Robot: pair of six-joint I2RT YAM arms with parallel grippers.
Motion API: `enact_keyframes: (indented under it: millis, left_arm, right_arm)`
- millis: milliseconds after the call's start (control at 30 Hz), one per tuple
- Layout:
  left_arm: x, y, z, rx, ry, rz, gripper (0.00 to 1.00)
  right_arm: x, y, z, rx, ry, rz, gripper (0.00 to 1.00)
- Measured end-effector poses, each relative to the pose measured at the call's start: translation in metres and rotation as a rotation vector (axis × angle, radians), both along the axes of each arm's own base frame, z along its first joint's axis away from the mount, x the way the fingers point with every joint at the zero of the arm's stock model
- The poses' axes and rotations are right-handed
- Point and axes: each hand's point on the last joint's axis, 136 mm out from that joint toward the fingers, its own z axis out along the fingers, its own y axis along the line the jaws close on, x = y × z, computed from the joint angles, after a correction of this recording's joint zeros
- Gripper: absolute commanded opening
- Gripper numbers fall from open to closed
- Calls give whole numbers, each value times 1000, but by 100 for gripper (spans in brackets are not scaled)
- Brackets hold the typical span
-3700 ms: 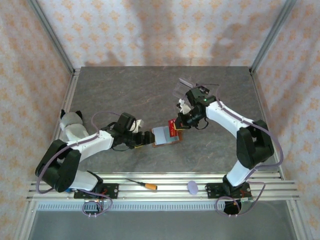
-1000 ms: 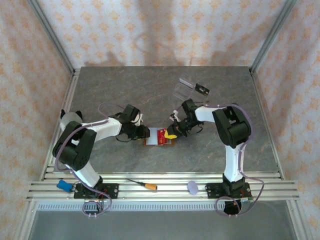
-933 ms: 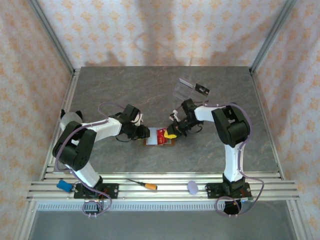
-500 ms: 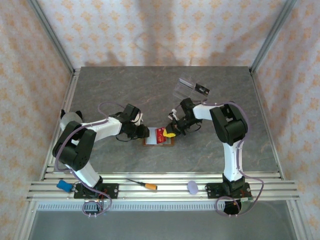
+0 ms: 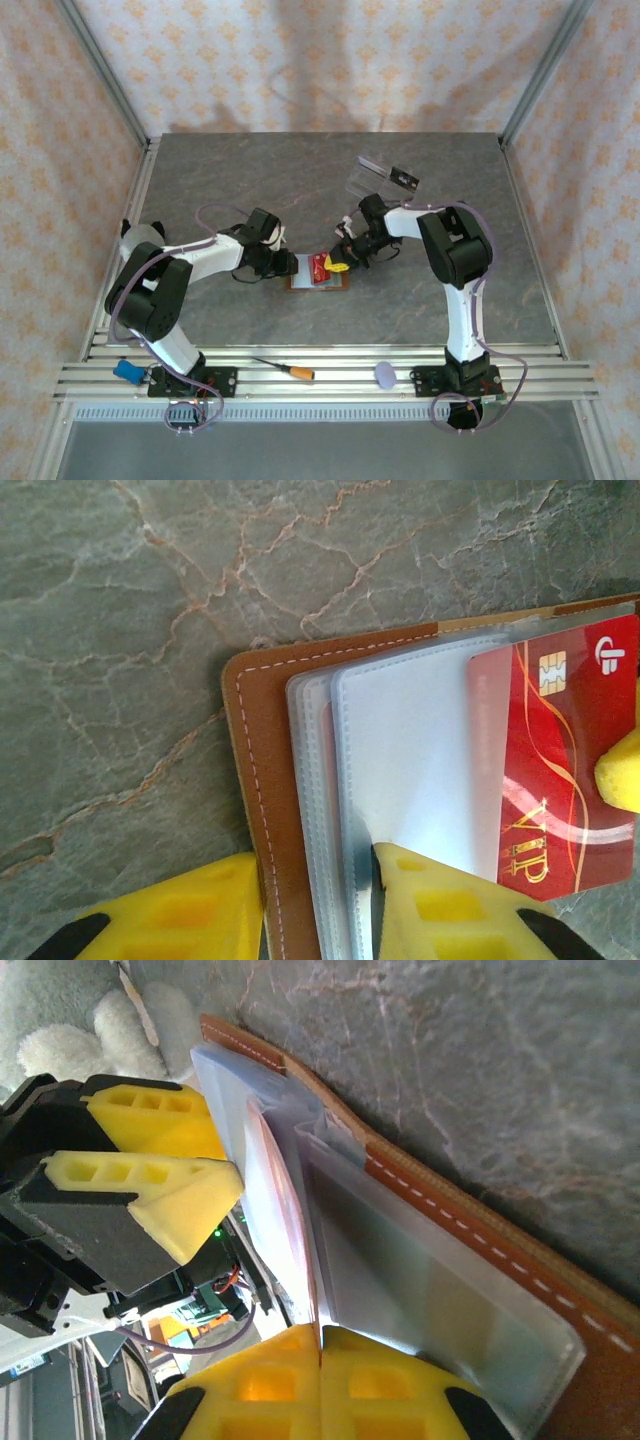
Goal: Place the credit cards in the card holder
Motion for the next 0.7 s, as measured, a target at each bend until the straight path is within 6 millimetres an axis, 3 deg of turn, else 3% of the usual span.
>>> enact_keyframes:
  millis: [300, 700]
  left_arm:
    - [1, 1, 1, 1, -6, 6, 30]
    - [0, 7, 1, 12, -15, 27, 28]
  right_arm:
    - [4, 4, -2, 4, 24, -39, 0]
    - [0, 24, -3, -46, 0, -69, 3]
